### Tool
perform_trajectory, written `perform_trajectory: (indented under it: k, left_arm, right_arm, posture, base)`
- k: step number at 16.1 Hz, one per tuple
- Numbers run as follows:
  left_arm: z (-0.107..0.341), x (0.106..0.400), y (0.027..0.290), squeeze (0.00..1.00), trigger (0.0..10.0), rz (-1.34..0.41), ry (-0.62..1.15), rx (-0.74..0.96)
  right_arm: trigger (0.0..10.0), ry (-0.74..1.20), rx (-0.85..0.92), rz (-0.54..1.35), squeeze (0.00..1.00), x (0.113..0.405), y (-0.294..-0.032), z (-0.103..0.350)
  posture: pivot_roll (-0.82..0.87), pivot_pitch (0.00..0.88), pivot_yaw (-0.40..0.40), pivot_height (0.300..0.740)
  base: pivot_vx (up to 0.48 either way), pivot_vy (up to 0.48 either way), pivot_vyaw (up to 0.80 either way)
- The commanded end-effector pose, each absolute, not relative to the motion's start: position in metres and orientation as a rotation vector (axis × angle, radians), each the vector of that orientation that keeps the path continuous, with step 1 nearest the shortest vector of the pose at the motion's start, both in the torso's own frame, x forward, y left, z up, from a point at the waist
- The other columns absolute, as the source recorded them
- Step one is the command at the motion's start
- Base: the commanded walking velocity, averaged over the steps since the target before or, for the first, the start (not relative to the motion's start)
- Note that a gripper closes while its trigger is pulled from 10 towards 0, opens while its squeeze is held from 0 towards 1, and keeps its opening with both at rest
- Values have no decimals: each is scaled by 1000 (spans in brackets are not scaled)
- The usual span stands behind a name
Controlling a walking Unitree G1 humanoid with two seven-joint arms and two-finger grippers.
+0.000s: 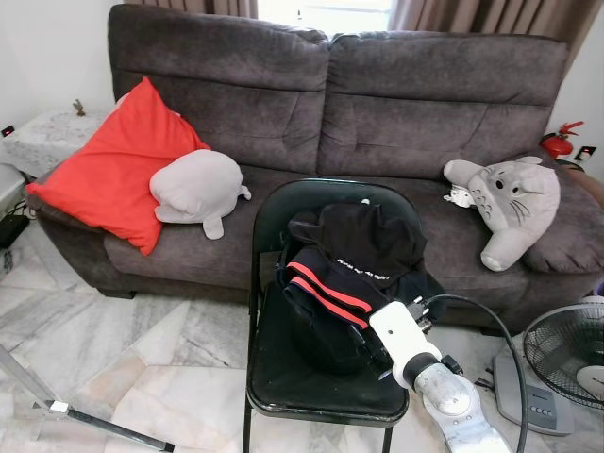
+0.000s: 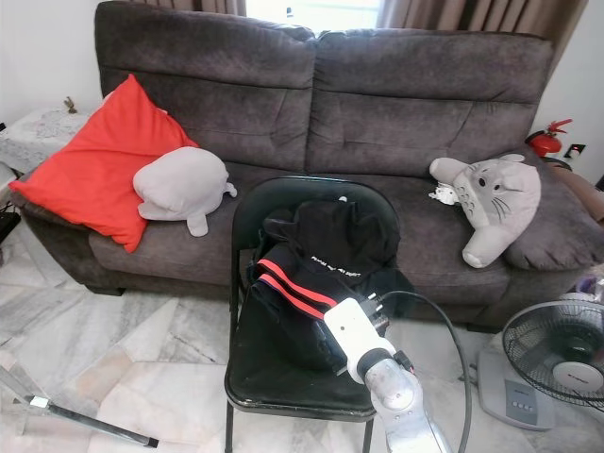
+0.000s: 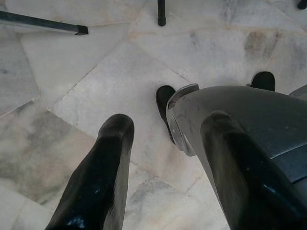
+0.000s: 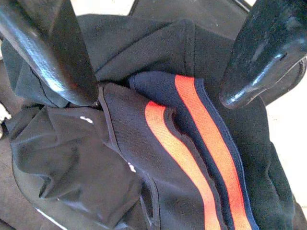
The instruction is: Hang hanger
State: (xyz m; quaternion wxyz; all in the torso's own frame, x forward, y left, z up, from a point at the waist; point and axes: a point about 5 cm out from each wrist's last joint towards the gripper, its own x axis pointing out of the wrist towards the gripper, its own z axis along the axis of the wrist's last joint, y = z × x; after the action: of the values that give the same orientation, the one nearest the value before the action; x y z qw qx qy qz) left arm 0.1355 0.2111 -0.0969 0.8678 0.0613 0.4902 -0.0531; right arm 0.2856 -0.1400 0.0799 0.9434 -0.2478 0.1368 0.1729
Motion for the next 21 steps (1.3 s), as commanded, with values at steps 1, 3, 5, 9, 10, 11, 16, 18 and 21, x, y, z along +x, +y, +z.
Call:
perform_trajectory:
  k: [1, 3, 5, 9, 10, 11, 16, 18, 21]
  left_arm:
    - [-101, 128, 205, 0, 10000, -132, 1062, 107]
    - [-101, 128, 205, 0, 10000, -129, 1061, 106]
    - [-101, 128, 205, 0, 10000, -125, 1061, 105]
    - [-101, 128, 205, 0, 10000, -128, 1063, 104]
    - [-101, 128, 205, 0, 10000, -129, 1063, 104]
    - [-101, 129, 205, 0, 10000, -132, 1064, 104]
    - [-101, 128, 205, 0, 10000, -130, 1063, 105]
    - [-101, 128, 205, 0, 10000, -129, 1063, 104]
    - [-101, 128, 205, 0, 10000, -133, 1063, 104]
  right_arm:
    - [10000, 273, -561, 346, 0, 290, -141, 87]
    - [10000, 275, -570, 342, 0, 294, -140, 91]
    - [10000, 247, -574, 330, 0, 300, -140, 98]
    - [10000, 247, -565, 312, 0, 305, -140, 100]
    - [10000, 256, -566, 309, 0, 307, -141, 98]
    - [10000, 269, -568, 309, 0, 310, -141, 95]
    - [10000, 242, -570, 303, 0, 329, -135, 102]
    - [10000, 221, -571, 311, 0, 333, -133, 106]
    - [10000, 233, -589, 272, 0, 336, -140, 103]
  posture:
    - [59, 24, -36, 740]
    - [61, 23, -36, 740]
    - [61, 26, -36, 740]
    - [62, 28, -33, 740]
    - [61, 30, -32, 740]
    - [59, 31, -29, 740]
    - [70, 32, -30, 740]
    - [72, 32, -30, 740]
    - [70, 33, -29, 740]
  base:
    - [0, 0, 0]
    - [0, 0, 0]
    - [0, 0, 0]
    - [0, 0, 0]
    - [0, 0, 0]
    - [0, 0, 0]
    - [0, 0, 0]
    - [0, 0, 0]
    - [0, 0, 0]
